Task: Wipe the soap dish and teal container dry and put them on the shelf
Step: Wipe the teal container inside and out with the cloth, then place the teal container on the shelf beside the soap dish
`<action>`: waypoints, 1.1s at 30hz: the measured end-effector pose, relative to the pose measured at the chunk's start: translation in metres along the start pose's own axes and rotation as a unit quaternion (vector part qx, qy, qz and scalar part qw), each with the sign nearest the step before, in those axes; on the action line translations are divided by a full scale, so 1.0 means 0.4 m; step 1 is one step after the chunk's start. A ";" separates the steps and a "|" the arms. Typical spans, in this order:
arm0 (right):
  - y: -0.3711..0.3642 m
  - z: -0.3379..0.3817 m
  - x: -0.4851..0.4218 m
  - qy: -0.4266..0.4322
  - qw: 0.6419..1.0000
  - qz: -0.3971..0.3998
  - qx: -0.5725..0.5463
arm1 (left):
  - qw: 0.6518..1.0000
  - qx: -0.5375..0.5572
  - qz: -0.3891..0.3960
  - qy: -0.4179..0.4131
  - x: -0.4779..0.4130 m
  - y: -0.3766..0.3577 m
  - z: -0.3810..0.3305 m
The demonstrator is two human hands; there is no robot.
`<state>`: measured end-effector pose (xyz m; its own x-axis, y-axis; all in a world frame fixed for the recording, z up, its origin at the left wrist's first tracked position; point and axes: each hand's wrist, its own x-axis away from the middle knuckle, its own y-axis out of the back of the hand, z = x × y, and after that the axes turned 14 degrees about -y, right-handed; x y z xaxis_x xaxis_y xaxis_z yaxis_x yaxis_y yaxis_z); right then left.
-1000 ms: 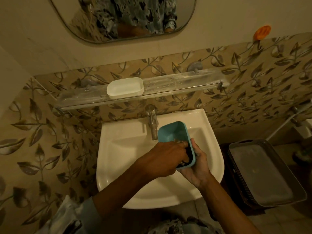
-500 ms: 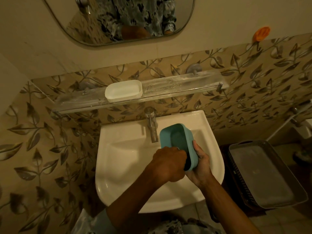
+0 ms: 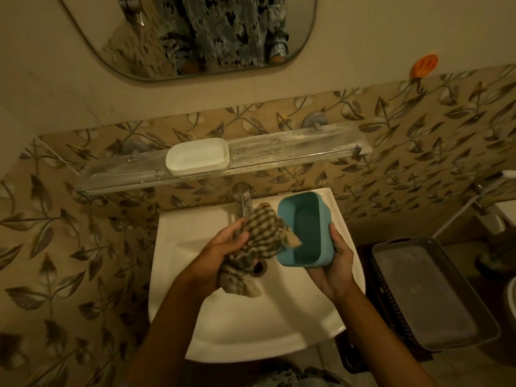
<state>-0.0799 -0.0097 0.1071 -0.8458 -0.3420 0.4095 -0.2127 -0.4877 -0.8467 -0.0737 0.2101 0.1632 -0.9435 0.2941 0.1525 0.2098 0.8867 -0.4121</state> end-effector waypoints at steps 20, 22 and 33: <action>0.029 -0.003 0.025 0.040 0.997 -0.041 -0.051 | 0.686 -0.700 0.052 -0.190 -0.286 0.393 0.089; 0.029 -0.001 0.035 0.046 0.996 -0.043 -0.058 | 0.692 -0.713 0.055 -0.103 -0.279 0.407 0.126; -0.083 0.029 0.034 0.125 0.987 0.102 -0.023 | 0.912 -0.387 0.055 -0.127 -0.088 0.107 0.043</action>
<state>-0.0788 -0.0074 0.1449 -0.9661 -0.2179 0.1383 -0.0438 -0.3897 -0.9199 -0.0358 0.2316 0.1246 -0.9139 0.3923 -0.1041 0.3331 0.8715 0.3599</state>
